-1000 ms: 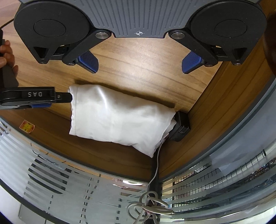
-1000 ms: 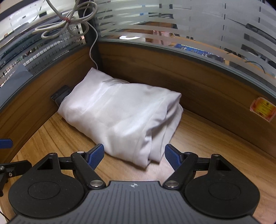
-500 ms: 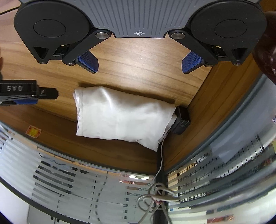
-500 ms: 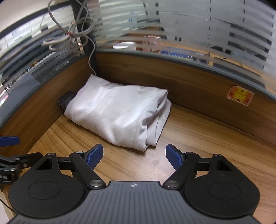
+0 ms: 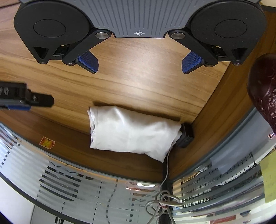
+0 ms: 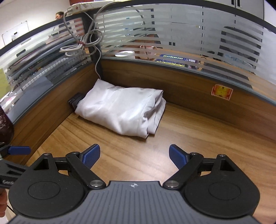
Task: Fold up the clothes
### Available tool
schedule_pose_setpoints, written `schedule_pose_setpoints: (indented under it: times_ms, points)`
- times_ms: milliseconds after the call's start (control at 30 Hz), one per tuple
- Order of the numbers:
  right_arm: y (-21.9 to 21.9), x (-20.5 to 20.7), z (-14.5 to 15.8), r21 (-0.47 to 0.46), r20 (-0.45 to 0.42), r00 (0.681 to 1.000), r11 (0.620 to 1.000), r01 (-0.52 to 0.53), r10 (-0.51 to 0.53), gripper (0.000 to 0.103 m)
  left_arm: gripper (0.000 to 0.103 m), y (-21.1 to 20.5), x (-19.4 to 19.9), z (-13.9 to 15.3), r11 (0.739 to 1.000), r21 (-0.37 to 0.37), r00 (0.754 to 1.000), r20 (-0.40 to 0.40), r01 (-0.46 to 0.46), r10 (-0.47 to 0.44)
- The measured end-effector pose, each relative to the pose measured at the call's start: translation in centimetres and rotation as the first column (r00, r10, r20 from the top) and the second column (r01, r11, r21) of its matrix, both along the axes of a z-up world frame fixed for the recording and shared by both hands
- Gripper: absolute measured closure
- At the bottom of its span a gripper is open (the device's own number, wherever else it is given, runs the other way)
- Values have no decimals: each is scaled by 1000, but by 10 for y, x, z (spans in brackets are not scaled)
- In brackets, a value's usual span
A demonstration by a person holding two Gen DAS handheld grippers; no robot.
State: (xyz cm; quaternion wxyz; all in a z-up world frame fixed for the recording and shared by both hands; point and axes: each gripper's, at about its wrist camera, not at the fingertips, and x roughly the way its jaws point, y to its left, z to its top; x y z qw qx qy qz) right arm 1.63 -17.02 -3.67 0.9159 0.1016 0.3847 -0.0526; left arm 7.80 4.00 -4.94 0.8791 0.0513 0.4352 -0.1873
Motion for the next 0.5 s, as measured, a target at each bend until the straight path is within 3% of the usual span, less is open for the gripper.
schedule_pose_setpoints:
  times_ms: [367,500]
  points:
    - [19,-37,-6,-12,-8,1000,1000,-7,7,11,0,-3,-17,9,1000,17,999,45,-14,13]
    - [18,-40,-2,-38,15,1000,999,-5,5,11,0,-11,-19,9,999,35,998,60,19,-21]
